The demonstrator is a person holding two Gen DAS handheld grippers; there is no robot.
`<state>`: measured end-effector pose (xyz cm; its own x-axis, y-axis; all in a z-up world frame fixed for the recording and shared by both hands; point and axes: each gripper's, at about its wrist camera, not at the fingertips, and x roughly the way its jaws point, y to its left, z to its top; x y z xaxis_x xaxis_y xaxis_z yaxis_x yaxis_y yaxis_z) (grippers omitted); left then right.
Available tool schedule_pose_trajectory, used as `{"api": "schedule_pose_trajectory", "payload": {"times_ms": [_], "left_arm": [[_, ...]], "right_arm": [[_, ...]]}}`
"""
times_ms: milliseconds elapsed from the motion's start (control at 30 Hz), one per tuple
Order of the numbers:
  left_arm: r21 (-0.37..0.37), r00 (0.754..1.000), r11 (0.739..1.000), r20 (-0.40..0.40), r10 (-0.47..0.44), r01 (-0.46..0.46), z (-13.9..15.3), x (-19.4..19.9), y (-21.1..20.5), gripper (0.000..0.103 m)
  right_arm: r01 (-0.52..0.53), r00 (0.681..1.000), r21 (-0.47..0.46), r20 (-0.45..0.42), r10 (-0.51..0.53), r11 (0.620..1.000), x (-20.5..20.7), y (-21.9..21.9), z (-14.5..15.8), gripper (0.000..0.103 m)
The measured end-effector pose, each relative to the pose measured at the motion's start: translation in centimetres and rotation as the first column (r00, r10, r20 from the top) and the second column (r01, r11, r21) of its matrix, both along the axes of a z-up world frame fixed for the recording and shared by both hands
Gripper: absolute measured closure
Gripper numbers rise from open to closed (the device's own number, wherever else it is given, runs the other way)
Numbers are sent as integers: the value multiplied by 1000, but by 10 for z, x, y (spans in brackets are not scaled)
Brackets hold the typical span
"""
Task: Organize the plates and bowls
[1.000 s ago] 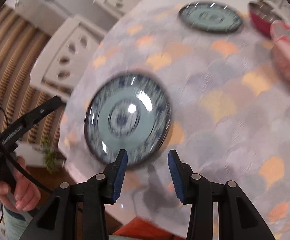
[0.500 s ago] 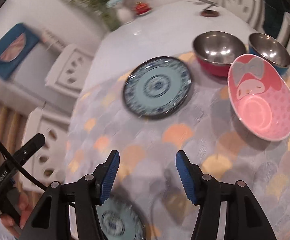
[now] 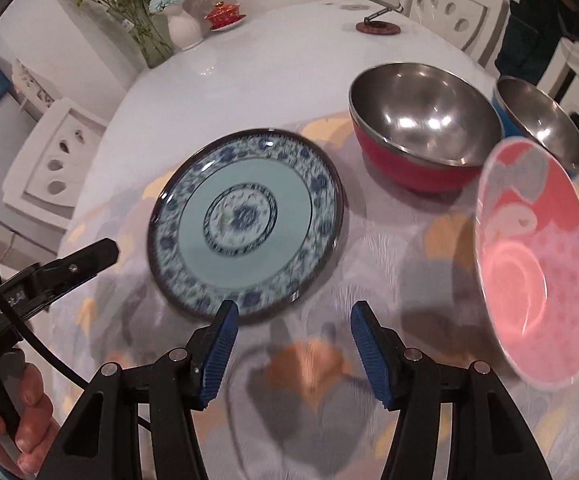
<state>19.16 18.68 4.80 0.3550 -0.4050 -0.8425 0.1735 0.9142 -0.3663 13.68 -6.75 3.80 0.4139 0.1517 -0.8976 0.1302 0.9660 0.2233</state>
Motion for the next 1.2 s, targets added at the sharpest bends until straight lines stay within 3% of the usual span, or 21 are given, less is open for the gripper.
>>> {"api": "schedule_pose_trajectory", "payload": {"times_ms": [300,600,733,833,1000,1200], "left_arm": [[-26,997,998,-57,-58,57,-34,39,-10,42],[-7,997,997,-3,-82,82,-34,45,-18,42],[32,996,996,29,-90,89,-34,46,-22,60],[9,996,996,23,-91,91,-36,46,-20,78],[28,996,996,35,-81,80,-33,37,-16,83],[54,997,997,50,-57,54,-10,-10,-1,83]], "right_arm": [[33,998,36,-47,-31,999,27,-11,-31,43],[-2,1000,-31,0,2,1000,42,-4,-31,45],[-16,1000,-60,13,17,998,51,2,-31,50],[-31,999,-67,19,32,997,52,6,-30,53],[-57,998,-64,5,58,996,47,10,-27,55],[-166,986,-53,-8,165,985,15,25,-8,55]]}}
